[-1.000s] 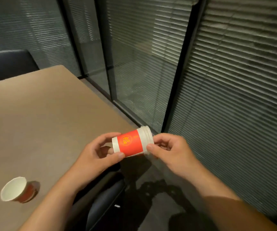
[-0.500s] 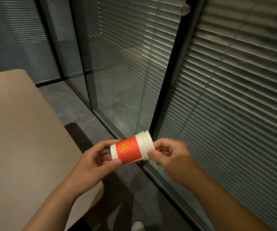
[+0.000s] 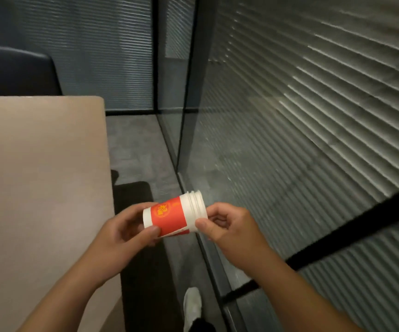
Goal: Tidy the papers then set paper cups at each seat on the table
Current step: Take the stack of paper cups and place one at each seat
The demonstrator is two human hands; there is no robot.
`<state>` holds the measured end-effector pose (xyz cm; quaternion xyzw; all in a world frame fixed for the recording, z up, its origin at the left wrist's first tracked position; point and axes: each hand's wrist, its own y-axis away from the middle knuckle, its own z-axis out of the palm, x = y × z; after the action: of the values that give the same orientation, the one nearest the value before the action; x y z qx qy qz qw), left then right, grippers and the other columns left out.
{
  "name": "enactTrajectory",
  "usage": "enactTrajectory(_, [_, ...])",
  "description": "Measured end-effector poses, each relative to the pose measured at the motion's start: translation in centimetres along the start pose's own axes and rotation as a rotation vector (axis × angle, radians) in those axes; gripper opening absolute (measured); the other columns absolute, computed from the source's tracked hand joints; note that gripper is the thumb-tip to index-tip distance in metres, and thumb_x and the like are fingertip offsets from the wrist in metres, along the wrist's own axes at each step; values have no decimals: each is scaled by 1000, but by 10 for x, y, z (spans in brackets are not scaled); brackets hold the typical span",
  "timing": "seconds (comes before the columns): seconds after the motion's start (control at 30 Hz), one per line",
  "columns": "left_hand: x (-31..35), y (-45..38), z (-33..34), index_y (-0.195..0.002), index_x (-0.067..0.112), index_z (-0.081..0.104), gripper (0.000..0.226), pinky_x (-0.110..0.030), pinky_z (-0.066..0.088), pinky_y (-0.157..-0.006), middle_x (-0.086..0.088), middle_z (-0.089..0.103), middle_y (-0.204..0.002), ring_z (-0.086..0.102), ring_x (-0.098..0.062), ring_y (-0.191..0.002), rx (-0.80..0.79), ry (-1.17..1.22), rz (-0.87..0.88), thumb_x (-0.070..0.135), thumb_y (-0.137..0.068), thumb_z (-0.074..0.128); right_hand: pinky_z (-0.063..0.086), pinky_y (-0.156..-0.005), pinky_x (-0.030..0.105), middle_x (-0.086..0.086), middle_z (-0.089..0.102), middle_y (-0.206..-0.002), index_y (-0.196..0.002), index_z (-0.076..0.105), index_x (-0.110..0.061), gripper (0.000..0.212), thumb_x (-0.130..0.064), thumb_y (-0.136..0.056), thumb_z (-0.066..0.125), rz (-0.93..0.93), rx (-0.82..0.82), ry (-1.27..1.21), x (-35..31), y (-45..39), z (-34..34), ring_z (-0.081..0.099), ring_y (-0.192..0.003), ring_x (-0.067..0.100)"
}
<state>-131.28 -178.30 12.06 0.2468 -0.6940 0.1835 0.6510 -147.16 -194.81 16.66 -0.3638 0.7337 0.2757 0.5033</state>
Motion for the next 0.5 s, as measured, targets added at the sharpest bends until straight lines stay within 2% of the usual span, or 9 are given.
enactTrajectory(0.07, [-2,-41,-26,-120,34,60,47,-24,60,-71,23,64,-109,65,-4,-101,79,-16,6,27,-75,70,51,-66,20,-7,71,-73,-77,70,-27,18,-9,-83,74,-21,-73,-19,3,-60,11,66,-69,4])
enactTrajectory(0.17, [3,-95,-57,-117,32,62,44,-25,60,-74,17,67,-107,68,-11,-97,195,-2,27,26,-75,71,50,-65,19,-7,71,-72,-77,71,-29,15,-15,-81,73,-89,-159,-89,1,-146,22,64,-68,3])
enactTrajectory(0.23, [0,-123,-78,-116,33,63,42,-30,61,-73,10,67,-106,69,-18,-92,311,1,16,29,-78,78,48,-63,16,-10,70,-68,-78,70,-24,18,-7,-84,73,-116,-306,-75,-7,-210,33,63,-65,1])
enactTrajectory(0.3, [-6,-145,-99,-118,33,63,47,-31,59,-72,5,67,-108,70,-22,-90,440,5,17,40,-74,78,48,-61,14,-11,69,-66,-79,69,-20,20,-1,-85,71,-168,-427,-49,-20,-270,49,62,-62,-2])
enactTrajectory(0.37, [-10,-160,-117,-117,32,63,50,-29,57,-72,5,68,-106,70,-22,-88,559,26,-17,44,-70,73,49,-63,16,-11,70,-68,-80,70,-18,16,-2,-84,72,-182,-544,-17,-29,-319,70,64,-64,-1])
enactTrajectory(0.5, [-8,-194,-148,-116,27,65,49,-27,55,-72,-1,69,-101,67,-16,-76,675,58,-49,40,-70,74,50,-70,22,-10,73,-77,-79,71,-26,17,-10,-84,73,-176,-687,-15,-37,-391,100,67,-73,3])
